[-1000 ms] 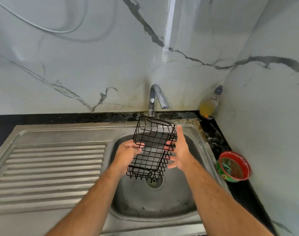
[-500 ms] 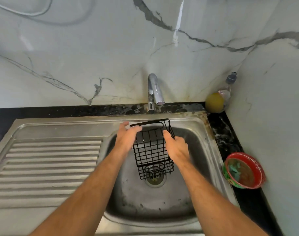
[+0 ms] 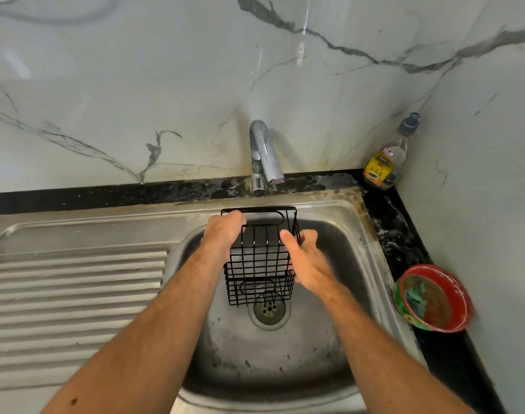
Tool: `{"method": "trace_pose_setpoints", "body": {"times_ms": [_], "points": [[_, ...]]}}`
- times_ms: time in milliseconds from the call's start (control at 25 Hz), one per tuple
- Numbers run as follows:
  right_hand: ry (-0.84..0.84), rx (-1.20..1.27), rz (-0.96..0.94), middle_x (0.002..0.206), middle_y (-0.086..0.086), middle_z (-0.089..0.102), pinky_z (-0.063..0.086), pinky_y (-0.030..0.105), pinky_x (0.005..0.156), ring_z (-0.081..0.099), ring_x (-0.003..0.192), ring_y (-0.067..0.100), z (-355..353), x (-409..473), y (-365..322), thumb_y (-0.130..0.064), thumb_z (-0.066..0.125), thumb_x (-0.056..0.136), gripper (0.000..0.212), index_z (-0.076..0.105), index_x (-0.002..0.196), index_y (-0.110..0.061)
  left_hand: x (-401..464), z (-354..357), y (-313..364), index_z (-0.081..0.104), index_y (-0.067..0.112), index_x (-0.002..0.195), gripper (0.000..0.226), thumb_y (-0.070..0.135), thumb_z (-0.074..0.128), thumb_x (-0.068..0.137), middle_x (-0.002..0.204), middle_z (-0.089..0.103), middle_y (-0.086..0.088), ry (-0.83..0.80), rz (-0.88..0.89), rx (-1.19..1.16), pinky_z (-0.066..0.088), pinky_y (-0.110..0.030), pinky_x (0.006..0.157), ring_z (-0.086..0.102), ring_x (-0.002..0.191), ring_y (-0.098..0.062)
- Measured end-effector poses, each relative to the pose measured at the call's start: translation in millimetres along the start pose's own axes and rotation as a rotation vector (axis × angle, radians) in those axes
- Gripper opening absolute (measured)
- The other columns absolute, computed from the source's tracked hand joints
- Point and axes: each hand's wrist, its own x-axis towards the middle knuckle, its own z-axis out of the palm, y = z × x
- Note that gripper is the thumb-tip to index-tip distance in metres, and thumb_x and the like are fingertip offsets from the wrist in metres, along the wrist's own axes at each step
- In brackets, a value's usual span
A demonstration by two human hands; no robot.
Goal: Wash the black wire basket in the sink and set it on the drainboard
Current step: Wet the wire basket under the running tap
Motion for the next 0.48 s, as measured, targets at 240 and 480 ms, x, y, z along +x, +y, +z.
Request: {"method": "trace_pose_setpoints", "body": {"times_ms": [240, 480], "points": [[0.337, -0.096, -0.133, 0.095, -0.008, 0.068, 0.05, 0.031, 0.085, 0.064, 0.088, 0.013, -28.4, 23.5, -36.4, -0.07, 0.044, 0.094, 0.047, 0.064, 0.106, -0.029, 1.8, -3.2, -0.4, 0.055, 0.009, 0.093, 0.014, 0.015, 0.049, 0.081, 0.089, 0.053, -0.006, -0.059, -0.015, -0.097, 0.04, -0.036, 0.072, 0.046, 0.078, -0.021], [0.302, -0.062, -0.372, 0.07, -0.018, 0.06, 0.045, 0.014, 0.066, 0.055, 0.063, -0.004, -20.2, 64.9, -96.6, -0.032, 0.071, 0.093, 0.016, 0.075, 0.093, -0.017, 5.8, 0.1, -4.9, 0.059, 0.002, 0.123, 0.05, 0.02, 0.053, 0.077, 0.112, 0.06, -0.009, -0.099, -0.006, -0.046, 0.043, -0.037, 0.075, 0.054, 0.096, -0.025]]}}
